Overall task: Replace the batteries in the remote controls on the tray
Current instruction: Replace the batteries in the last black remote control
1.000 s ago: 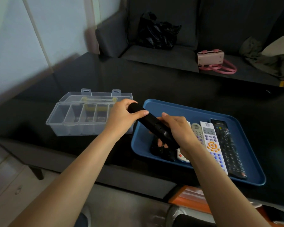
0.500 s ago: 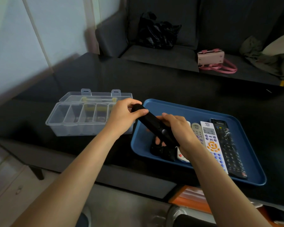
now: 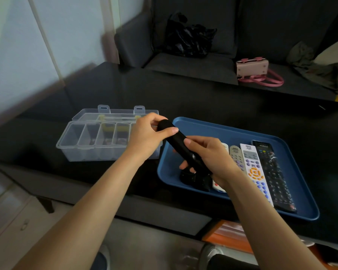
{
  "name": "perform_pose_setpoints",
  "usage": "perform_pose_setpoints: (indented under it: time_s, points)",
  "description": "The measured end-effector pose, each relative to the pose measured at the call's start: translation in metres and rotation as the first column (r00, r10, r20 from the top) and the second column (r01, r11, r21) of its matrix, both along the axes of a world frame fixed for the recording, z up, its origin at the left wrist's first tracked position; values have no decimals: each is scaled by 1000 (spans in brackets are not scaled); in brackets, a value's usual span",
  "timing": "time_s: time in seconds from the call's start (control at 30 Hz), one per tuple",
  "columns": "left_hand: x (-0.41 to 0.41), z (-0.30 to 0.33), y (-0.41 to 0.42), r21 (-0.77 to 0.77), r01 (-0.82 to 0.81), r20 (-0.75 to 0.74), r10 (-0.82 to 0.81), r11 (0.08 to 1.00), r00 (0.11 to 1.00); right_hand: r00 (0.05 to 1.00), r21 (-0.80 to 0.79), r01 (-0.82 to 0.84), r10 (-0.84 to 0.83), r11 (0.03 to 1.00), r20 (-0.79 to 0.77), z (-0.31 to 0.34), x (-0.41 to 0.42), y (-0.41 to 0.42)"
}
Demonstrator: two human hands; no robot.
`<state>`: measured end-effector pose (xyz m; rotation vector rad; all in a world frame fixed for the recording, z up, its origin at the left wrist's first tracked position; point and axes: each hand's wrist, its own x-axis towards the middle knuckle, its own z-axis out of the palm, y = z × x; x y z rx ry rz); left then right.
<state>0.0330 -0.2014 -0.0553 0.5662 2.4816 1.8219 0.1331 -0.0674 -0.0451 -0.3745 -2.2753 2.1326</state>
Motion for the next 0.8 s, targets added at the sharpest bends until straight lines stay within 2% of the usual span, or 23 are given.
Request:
perform_pose_setpoints:
  time_s: [0.27, 0.47, 0.67, 0.8]
  points:
    - [-5, 3, -7, 119, -3, 89, -8, 993, 996, 998, -63, -50, 53, 997, 39, 0, -1, -4]
    - [-2, 0, -2, 68, -28, 9, 28, 997, 1000, 1000, -52, -24, 24, 998, 1, -3, -1, -3]
    - [2, -2, 0, 21, 44, -39, -43, 999, 998, 998, -43, 68, -68, 997, 13, -3, -1, -7]
    - [3, -4, 1, -67, 33, -111, -40, 997, 993, 990, -122, 129, -122, 984, 65, 1, -2, -9]
